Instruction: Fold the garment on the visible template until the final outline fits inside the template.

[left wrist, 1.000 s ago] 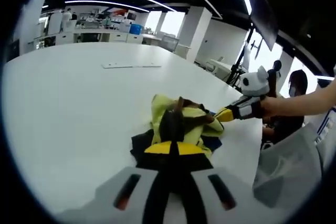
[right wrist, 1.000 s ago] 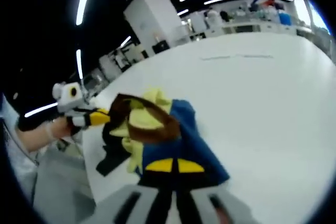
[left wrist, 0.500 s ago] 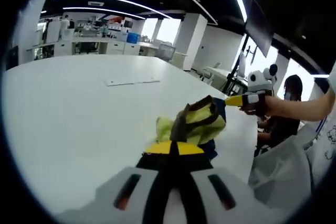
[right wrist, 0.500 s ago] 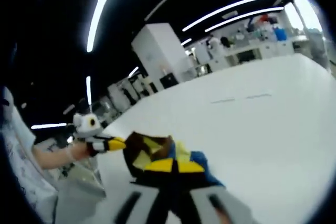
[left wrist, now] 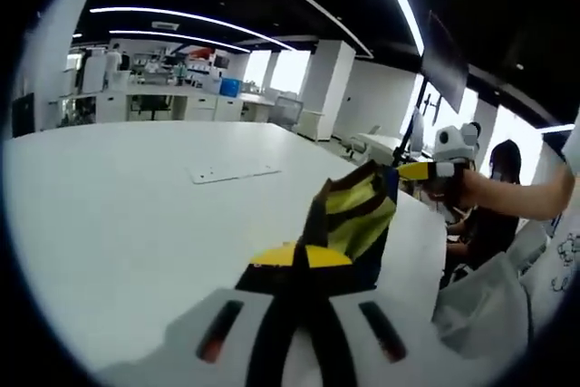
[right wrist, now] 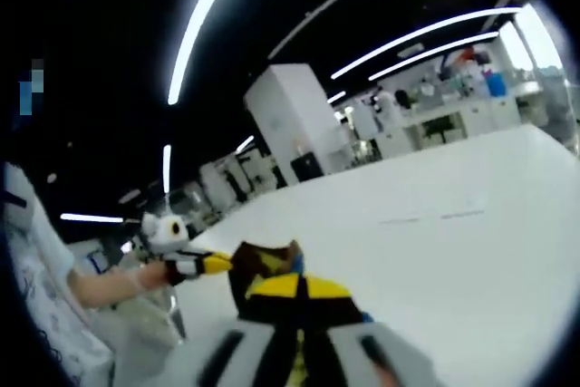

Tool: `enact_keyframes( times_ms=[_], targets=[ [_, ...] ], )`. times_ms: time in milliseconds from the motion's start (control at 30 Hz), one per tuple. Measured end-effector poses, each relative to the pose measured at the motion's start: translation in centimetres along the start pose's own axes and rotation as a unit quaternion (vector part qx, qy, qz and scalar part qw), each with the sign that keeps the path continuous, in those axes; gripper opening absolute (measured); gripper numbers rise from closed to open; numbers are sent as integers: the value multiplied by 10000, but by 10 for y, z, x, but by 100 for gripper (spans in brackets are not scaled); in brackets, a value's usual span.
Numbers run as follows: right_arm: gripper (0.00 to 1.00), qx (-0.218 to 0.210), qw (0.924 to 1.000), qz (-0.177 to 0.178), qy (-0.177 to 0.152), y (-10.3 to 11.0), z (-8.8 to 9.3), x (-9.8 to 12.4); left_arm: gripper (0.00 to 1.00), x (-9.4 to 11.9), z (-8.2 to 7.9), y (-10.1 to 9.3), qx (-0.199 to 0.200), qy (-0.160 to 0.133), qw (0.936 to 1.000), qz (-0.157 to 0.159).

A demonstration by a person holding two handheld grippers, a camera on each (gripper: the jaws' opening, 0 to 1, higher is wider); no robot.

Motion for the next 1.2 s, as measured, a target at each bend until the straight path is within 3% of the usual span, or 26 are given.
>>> enact_keyframes(
  times_ms=[67, 200, 400, 600, 700, 767, 800, 933, 1033, 1200],
  targets=[
    [0, 33, 9999, -51, -89, 3, -10, 0, 0, 1, -12, 2, 99, -153, 9998, 58],
    [0, 98, 9995, -141, -253, 8, -29, -2, 0, 1, -31, 9, 107, -186, 9998, 20],
    [0, 367, 9983, -257, -374, 20, -63, -5, 0, 4, -77, 8, -169, -435, 9987, 217],
    [0, 511, 9974, -298, -419, 10, -84, -16, 0, -1, -99, 22, -135, -437, 9988, 185],
    [0, 396, 9982, -261, -378, -9, -83, -27, 0, -12, -101, 35, -105, -373, 9991, 161],
    [0, 129, 9992, -192, -322, -23, -76, -37, 0, -27, -95, 42, -105, -275, 9995, 149],
    [0, 212, 9997, -50, -149, -37, -68, -44, 0, -32, -92, 51, -81, -232, 9996, 127],
    [0, -14, 9994, 326, 119, -81, -54, -68, 0, -62, -76, 80, 146, 75, 9999, 54],
    [0, 43, 9993, 309, 226, -97, -50, -83, 0, -84, -63, 104, 190, 272, 9994, -5],
    [0, 53, 9967, 417, 700, -134, -30, -115, 0, -109, -42, 137, 403, 531, 9977, -149]
  ],
)
Point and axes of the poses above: the point that each gripper's makers call its tool centre point, and the gripper's own axes: x roughly backward along the fingers, y roughly to its left, z roughly out of its underside, the point moved 3 cm from there along x, roughly backward along the fingers, and after that the axes turned 2 degrees about x, right-handed, at the moved point
